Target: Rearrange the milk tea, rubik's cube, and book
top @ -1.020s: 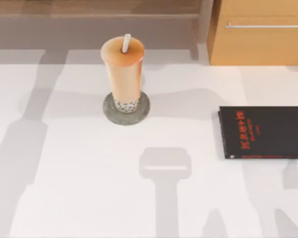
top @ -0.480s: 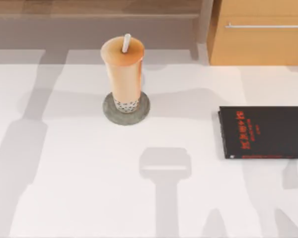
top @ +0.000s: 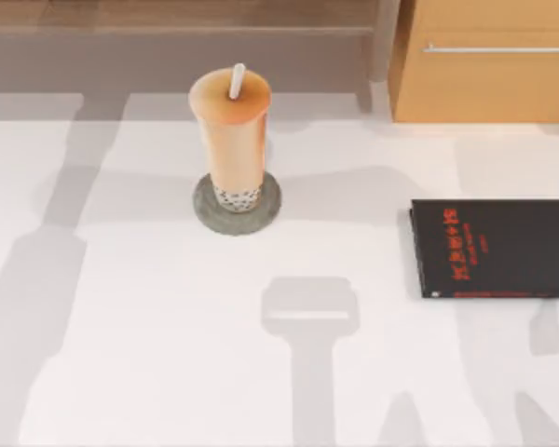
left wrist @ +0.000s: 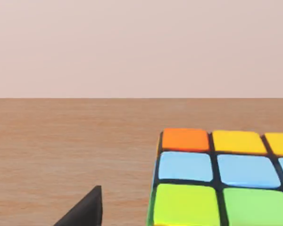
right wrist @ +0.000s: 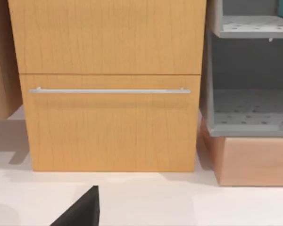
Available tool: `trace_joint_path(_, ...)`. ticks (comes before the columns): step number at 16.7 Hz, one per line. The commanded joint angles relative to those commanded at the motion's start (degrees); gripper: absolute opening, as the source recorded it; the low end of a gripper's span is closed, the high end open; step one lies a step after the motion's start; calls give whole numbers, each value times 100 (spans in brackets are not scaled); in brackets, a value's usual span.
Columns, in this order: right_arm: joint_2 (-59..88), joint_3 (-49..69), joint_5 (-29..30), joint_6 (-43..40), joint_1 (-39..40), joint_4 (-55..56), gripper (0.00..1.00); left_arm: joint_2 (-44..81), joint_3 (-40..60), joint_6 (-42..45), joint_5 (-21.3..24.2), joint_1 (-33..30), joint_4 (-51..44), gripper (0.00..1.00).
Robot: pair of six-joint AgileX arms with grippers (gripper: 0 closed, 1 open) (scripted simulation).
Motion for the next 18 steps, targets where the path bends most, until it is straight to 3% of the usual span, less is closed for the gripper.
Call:
trace_joint_path(11, 0, 0, 0, 0, 0, 0, 100, -646, -724, -14, -12, 38, 100, 100)
trace_joint_path(14, 0, 0, 0, 0, 0, 0, 100, -1442, -1490, -33, 30, 94, 70, 100)
trace_joint_path(18, 0, 0, 0, 0, 0, 0, 100, -3281, -3268, -37, 122, 196, -52, 100)
